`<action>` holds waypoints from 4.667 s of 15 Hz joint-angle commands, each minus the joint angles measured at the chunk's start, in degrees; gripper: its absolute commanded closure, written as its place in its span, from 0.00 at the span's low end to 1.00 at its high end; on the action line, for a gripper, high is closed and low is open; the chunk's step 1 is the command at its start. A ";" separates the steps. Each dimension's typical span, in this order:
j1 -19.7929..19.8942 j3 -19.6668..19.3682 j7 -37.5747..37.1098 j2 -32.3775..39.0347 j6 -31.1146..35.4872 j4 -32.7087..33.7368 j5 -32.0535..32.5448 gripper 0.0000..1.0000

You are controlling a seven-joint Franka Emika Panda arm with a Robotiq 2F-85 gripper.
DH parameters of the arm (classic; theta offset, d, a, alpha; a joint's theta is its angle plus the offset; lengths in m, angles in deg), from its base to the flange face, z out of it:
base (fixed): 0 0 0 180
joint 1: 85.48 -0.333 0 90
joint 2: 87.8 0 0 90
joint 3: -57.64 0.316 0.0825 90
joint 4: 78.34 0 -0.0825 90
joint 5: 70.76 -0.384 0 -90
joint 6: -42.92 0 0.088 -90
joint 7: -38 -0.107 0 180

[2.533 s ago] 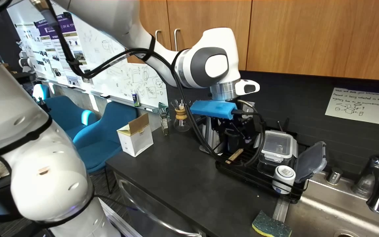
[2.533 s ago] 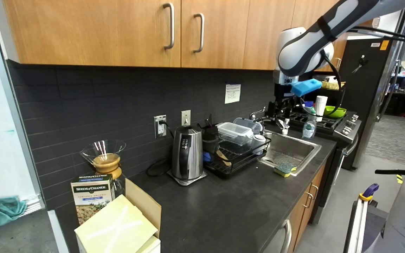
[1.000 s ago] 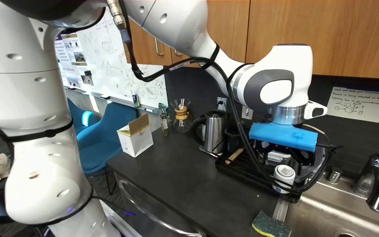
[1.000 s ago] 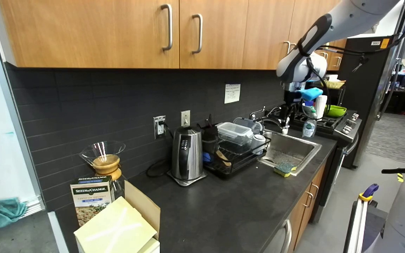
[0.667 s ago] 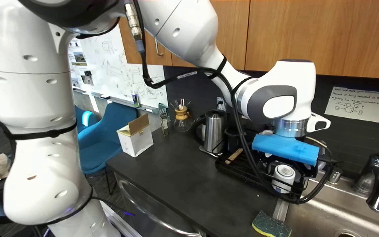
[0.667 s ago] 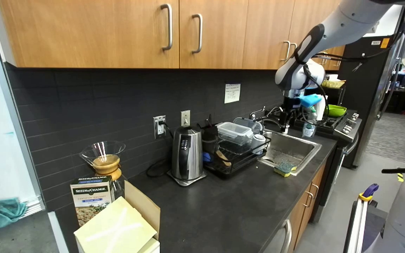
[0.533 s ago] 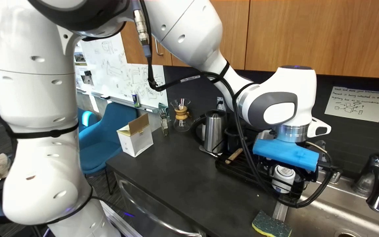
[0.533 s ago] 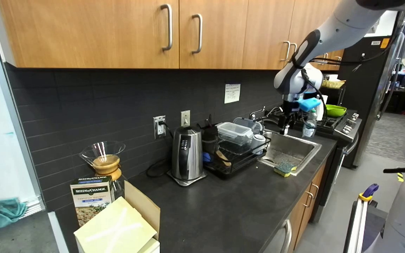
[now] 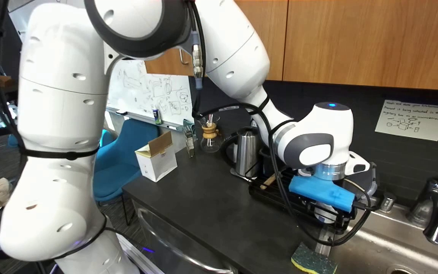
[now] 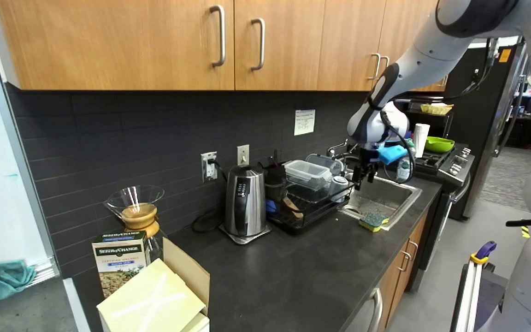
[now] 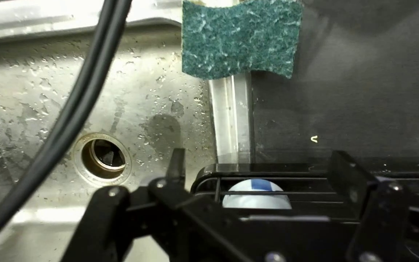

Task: Shift the sponge to the left

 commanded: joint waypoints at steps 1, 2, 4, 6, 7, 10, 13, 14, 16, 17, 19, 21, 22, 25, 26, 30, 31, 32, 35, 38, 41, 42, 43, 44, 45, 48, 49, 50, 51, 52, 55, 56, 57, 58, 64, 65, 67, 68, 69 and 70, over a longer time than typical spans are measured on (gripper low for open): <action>1.24 2.30 -3.29 3.29 4.36 1.09 -0.66 0.00; 1.14 2.46 -5.08 4.05 5.71 0.85 -0.41 0.00; 1.07 2.68 -8.70 5.26 7.80 0.50 -0.03 0.00; 0.87 2.54 -12.07 6.15 9.19 0.10 0.09 0.00; 0.83 2.44 -13.51 6.41 9.62 -0.10 0.11 0.00; 0.48 1.83 -17.57 6.95 10.33 -0.65 0.22 0.00; 0.03 1.12 -22.03 7.31 10.32 -1.03 -0.23 0.00; -0.20 0.75 -23.80 7.25 10.28 -1.30 -0.44 0.00; -0.89 -0.24 -28.03 7.56 10.22 -1.43 -0.77 0.00; -1.67 -1.14 -31.04 7.74 10.08 -1.49 -0.86 0.00; -3.18 -2.84 -36.65 7.97 9.92 -1.73 -0.84 0.00; -4.53 -4.32 -41.75 8.59 8.41 -0.71 -1.07 0.00; -5.54 -5.15 -44.41 8.59 7.68 -0.62 -1.06 0.00; -8.32 -7.12 -51.89 8.68 4.89 -0.11 -1.17 0.00; -8.94 -7.39 -53.86 8.87 3.72 0.24 -1.31 0.00; -10.52 -7.84 -59.90 8.72 -0.53 1.12 -1.61 0.00; -10.56 -7.69 -60.89 8.65 -1.58 1.36 -1.78 0.00; -10.58 -7.60 -61.96 8.56 -2.59 1.56 -2.01 0.00; -10.48 -7.35 -64.49 8.41 -5.88 2.30 -3.19 0.00; -10.85 -7.76 -66.37 8.57 -8.24 3.03 -3.07 0.00; -11.24 -8.27 -67.87 8.72 -9.27 3.52 -2.23 0.00; -11.37 -8.43 -68.15 8.69 -9.36 3.59 -1.94 0.00; -11.43 -8.52 -68.26 8.67 -9.30 3.61 -1.74 0.00; -11.54 -8.61 -68.19 8.61 -9.19 3.59 -1.44 0.00; -11.68 -8.75 -68.25 8.61 -9.08 3.58 -1.08 0.00; -11.78 -8.85 -67.10 8.56 -8.84 3.44 0.03 0.00; -7.30 -10.28 -61.29 7.60 -3.54 -2.17 0.42 0.00; -6.88 -10.69 -59.86 6.82 -3.31 -3.26 0.69 0.00; -6.00 -11.58 -57.30 6.24 -2.06 -5.24 0.90 0.00; -8.52 -10.59 -61.43 8.73 -4.89 -0.56 -0.69 0.00; -5.08 -11.93 -57.04 8.62 -2.46 -3.38 -0.19 0.00; -4.85 -11.94 -56.78 8.57 -2.39 -3.47 -0.18 0.00; -5.07 -11.86 -56.79 8.48 -2.39 -3.46 -0.15 0.00; -5.48 -11.76 -56.86 8.41 -2.39 -3.46 -0.11 0.00; -6.05 -11.70 -56.94 8.36 -2.38 -3.47 -0.05 0.00; -6.05 -11.70 -56.94 8.35 -2.38 -3.47 -0.04 0.00; -6.06 -11.70 -56.94 8.35 -2.38 -3.47 -0.04 0.00; -6.05 -11.70 -56.94 8.35 -2.38 -3.47 -0.04 0.00; -6.05 -11.70 -56.94 8.35 -2.38 -3.47 -0.04 0.00; -6.05 -11.70 -56.94 8.35 -2.38 -3.47 -0.04 0.00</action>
